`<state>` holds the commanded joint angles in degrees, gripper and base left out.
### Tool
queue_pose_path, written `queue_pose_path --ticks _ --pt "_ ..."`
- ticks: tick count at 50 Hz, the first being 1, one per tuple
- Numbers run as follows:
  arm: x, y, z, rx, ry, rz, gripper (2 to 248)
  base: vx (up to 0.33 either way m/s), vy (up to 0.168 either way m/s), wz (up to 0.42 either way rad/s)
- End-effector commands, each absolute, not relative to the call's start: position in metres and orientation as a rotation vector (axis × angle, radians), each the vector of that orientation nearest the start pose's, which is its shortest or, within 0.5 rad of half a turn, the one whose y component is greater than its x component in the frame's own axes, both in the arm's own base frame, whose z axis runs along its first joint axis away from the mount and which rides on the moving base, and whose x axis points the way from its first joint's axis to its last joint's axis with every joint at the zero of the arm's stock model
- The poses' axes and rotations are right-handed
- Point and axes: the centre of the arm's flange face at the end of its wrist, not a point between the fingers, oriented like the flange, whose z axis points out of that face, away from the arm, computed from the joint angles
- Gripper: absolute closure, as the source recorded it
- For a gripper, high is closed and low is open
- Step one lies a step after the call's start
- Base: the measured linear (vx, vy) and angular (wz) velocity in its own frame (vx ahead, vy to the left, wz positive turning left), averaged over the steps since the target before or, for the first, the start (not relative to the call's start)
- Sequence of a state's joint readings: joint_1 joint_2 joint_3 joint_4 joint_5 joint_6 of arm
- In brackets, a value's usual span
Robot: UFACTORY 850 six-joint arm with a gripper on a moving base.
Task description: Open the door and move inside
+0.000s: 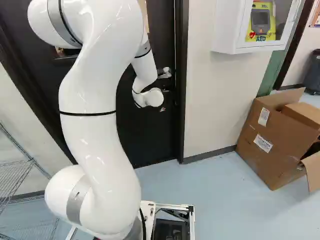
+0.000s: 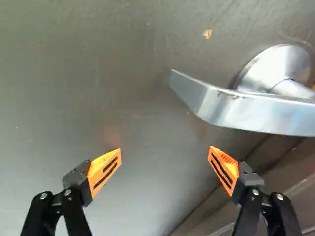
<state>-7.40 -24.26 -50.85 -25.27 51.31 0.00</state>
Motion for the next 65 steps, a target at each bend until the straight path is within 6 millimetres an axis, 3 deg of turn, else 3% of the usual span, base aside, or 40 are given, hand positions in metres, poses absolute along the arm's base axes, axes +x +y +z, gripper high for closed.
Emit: queue_pose_path --ticks 36,65 --pt "0.612 -0.031 0.378 -2.362 -0.575 -1.947 3 0.0 0.0 0.0" --pt "0.661 -0.027 0.37 -2.307 -0.633 -1.989 3 0.0 0.0 0.0"
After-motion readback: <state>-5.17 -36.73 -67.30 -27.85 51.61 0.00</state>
